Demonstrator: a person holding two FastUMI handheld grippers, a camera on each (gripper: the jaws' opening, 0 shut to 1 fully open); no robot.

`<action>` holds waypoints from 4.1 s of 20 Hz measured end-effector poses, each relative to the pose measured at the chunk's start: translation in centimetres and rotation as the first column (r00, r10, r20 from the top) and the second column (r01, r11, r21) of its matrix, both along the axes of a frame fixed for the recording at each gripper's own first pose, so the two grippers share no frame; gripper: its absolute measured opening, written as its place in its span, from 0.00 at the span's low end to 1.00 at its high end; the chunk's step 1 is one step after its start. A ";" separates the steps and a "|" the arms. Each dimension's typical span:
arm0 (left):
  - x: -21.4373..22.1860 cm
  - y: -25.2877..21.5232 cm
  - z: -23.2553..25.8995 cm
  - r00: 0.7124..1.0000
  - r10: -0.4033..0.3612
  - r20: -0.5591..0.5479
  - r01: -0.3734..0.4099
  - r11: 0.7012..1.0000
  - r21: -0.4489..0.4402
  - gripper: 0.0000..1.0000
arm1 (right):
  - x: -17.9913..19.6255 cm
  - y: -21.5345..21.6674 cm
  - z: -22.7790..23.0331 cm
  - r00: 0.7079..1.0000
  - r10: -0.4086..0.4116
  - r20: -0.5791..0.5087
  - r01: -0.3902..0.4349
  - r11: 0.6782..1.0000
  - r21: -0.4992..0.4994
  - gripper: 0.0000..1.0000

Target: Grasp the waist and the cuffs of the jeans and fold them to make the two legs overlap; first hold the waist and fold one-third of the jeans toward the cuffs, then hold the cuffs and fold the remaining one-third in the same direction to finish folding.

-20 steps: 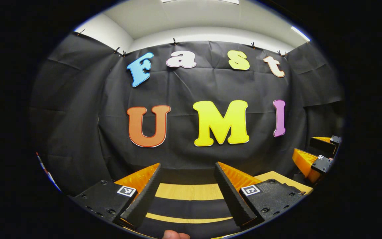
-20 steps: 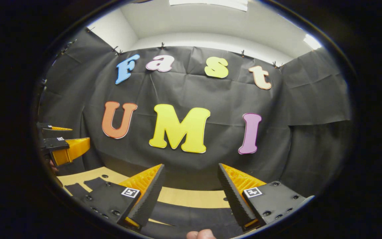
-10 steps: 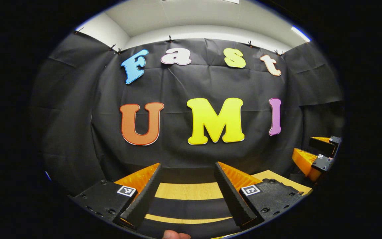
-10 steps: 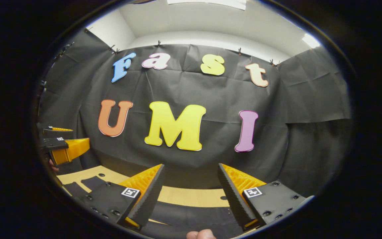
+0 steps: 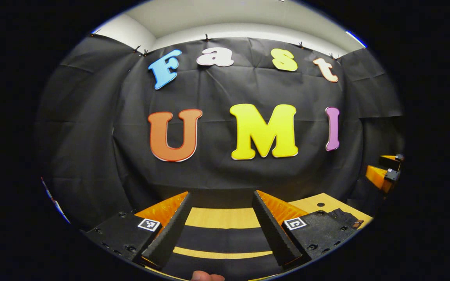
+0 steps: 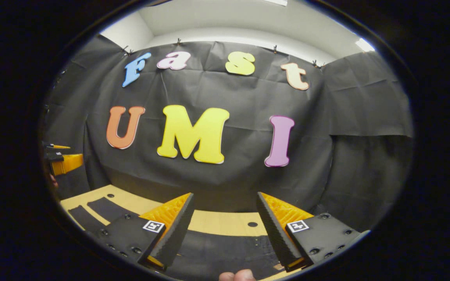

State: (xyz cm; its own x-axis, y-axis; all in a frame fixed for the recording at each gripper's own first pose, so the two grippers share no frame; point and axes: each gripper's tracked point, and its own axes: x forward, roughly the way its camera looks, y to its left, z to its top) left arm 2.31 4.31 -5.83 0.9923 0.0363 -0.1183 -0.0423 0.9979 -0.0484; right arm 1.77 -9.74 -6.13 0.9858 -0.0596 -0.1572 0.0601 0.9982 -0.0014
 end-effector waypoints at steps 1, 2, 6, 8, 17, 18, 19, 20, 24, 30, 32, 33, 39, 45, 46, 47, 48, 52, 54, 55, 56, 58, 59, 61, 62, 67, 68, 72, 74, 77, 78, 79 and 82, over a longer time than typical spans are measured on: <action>0.0 1.3 -1.3 0.999 0.023 -0.033 -0.024 1.000 -0.017 0.99 | -0.1 -1.3 -1.6 0.999 -0.003 -0.050 0.004 1.000 0.021 0.97; -0.3 2.8 -3.0 0.997 0.044 -0.069 -0.047 0.998 -0.036 0.99 | -0.5 -2.8 -3.6 0.993 -0.013 -0.117 0.019 0.998 0.053 0.97; -3.1 8.9 -11.3 0.950 0.120 -0.287 -0.164 0.977 -0.135 1.00 | -3.2 -8.9 -12.3 0.928 -0.046 -0.369 0.133 0.968 0.213 0.98; -5.4 11.3 -16.0 0.896 0.148 -0.418 -0.257 0.942 -0.216 1.00 | -4.9 -10.5 -16.1 0.877 -0.043 -0.479 0.225 0.917 0.329 0.97; -13.8 12.8 -28.7 0.659 0.057 -0.750 -0.720 0.336 -0.607 0.99 | -8.7 -11.6 -27.0 0.657 -0.002 -0.754 0.685 0.420 0.596 0.98; -13.9 12.7 -29.1 0.645 0.058 -0.762 -0.742 0.287 -0.606 0.98 | -8.8 -11.5 -27.5 0.644 -0.002 -0.765 0.704 0.392 0.591 0.93; -14.1 12.2 -29.3 0.632 0.048 -0.773 -0.756 0.258 -0.602 1.00 | -8.6 -11.2 -27.7 0.639 -0.001 -0.769 0.714 0.371 0.593 0.92; -14.5 13.2 -29.3 0.627 0.047 -0.778 -0.763 0.243 -0.600 0.98 | -8.5 -11.2 -27.9 0.635 0.003 -0.773 0.722 0.355 0.594 0.98; -12.5 12.3 -29.7 0.634 0.041 -0.772 -0.758 0.233 -0.609 0.95 | -8.6 -11.5 -27.8 0.623 0.004 -0.782 0.743 0.309 0.594 0.93; -9.2 12.0 -29.6 0.677 0.032 -0.736 -0.725 0.207 -0.657 0.95 | -7.3 -12.2 -29.8 0.602 -0.009 -0.798 0.774 0.253 0.581 0.98; -8.4 11.9 -29.5 0.686 0.041 -0.727 -0.721 0.176 -0.670 0.95 | -6.6 -12.5 -29.9 0.606 -0.016 -0.795 0.775 0.235 0.586 0.93; -8.1 11.9 -29.7 0.688 0.045 -0.724 -0.720 0.162 -0.674 1.00 | -6.2 -12.6 -30.0 0.607 -0.020 -0.794 0.775 0.233 0.587 0.98; -7.1 11.4 -30.2 0.679 0.018 -0.734 -0.728 0.150 -0.669 0.63 | -4.0 -11.6 -30.4 0.588 -0.020 -0.809 0.782 0.272 0.562 0.98; -5.9 9.8 -31.0 0.648 -0.026 -0.761 -0.743 0.197 -0.640 0.33 | -5.4 -12.8 -31.6 0.478 -0.057 -0.877 0.848 0.289 0.443 0.40; -6.0 9.7 -31.1 0.643 -0.032 -0.765 -0.747 0.196 -0.635 0.34 | -5.4 -12.8 -31.8 0.471 -0.048 -0.881 0.857 0.263 0.444 0.35; -6.0 9.6 -30.9 0.639 -0.043 -0.768 -0.749 0.195 -0.633 0.24 | -5.3 -12.8 -31.8 0.471 -0.034 -0.881 0.860 0.240 0.451 0.28; -6.5 9.6 -31.0 0.624 -0.049 -0.780 -0.758 0.203 -0.619 0.21 | -5.4 -12.7 -31.7 0.468 -0.020 -0.883 0.863 0.225 0.452 0.28; -6.5 9.6 -28.9 0.614 -0.069 -0.786 -0.769 0.170 -0.616 0.06 | -5.4 -13.2 -30.8 0.462 -0.030 -0.886 0.870 0.206 0.447 0.01; -6.3 10.0 -27.2 0.612 -0.078 -0.787 -0.777 0.132 -0.616 0.04 | -5.4 -13.2 -29.2 0.485 -0.022 -0.874 0.858 0.204 0.471 0.05; -6.0 10.1 -26.5 0.611 -0.077 -0.788 -0.779 0.121 -0.616 0.04 | -5.1 -13.3 -28.0 0.501 -0.016 -0.865 0.850 0.198 0.488 0.05; -5.5 10.1 -25.5 0.619 -0.079 -0.781 -0.774 0.110 -0.624 0.04 | -4.6 -13.3 -26.7 0.517 -0.013 -0.856 0.841 0.192 0.506 0.05; -4.6 10.5 -23.5 0.637 -0.072 -0.768 -0.761 0.099 -0.641 0.04 | -3.7 -13.3 -24.2 0.552 -0.012 -0.834 0.820 0.187 0.541 0.05; -3.9 10.6 -22.6 0.644 -0.070 -0.762 -0.756 0.094 -0.648 0.04 | -3.0 -13.3 -22.8 0.571 -0.009 -0.821 0.807 0.190 0.559 0.05; -2.7 11.0 -20.9 0.652 -0.073 -0.754 -0.752 0.066 -0.656 0.04 | -1.3 -13.2 -20.4 0.597 0.001 -0.802 0.785 0.204 0.585 0.05; -1.8 11.2 -20.3 0.654 -0.081 -0.752 -0.751 0.044 -0.659 0.04 | -0.1 -13.2 -19.3 0.610 0.010 -0.793 0.773 0.216 0.597 0.05; 3.6 12.1 -18.8 0.647 -0.121 -0.753 -0.760 -0.015 -0.650 0.04 | 5.8 -13.4 -16.9 0.635 0.042 -0.771 0.735 0.274 0.620 0.05; 4.9 12.2 -18.8 0.643 -0.128 -0.755 -0.762 -0.015 -0.647 0.04 | 6.9 -13.5 -16.8 0.635 0.046 -0.771 0.732 0.285 0.619 0.05; 10.6 12.2 -20.5 0.624 -0.160 -0.765 -0.772 0.022 -0.635 0.04 | 12.3 -13.8 -18.3 0.624 0.049 -0.780 0.721 0.347 0.599 0.05; 13.6 11.7 -22.2 0.612 -0.188 -0.769 -0.776 0.045 -0.629 0.00 | 15.0 -13.6 -19.4 0.620 0.056 -0.783 0.723 0.349 0.597 0.05; 17.0 11.0 -25.6 0.580 -0.235 -0.780 -0.782 0.110 -0.614 0.04 | 18.1 -13.4 -22.8 0.606 0.064 -0.793 0.720 0.381 0.581 0.05; 18.0 10.7 -26.8 0.566 -0.250 -0.785 -0.785 0.127 -0.607 0.04 | 18.9 -13.2 -23.8 0.601 0.068 -0.796 0.722 0.381 0.578 0.05; 18.8 10.5 -27.7 0.557 -0.260 -0.789 -0.788 0.136 -0.601 0.04 | 19.5 -13.2 -25.1 0.595 0.073 -0.800 0.726 0.378 0.575 0.05; 20.4 10.0 -29.7 0.542 -0.271 -0.796 -0.782 0.186 -0.595 0.04 | 20.7 -13.1 -27.9 0.584 0.088 -0.807 0.739 0.353 0.574 0.05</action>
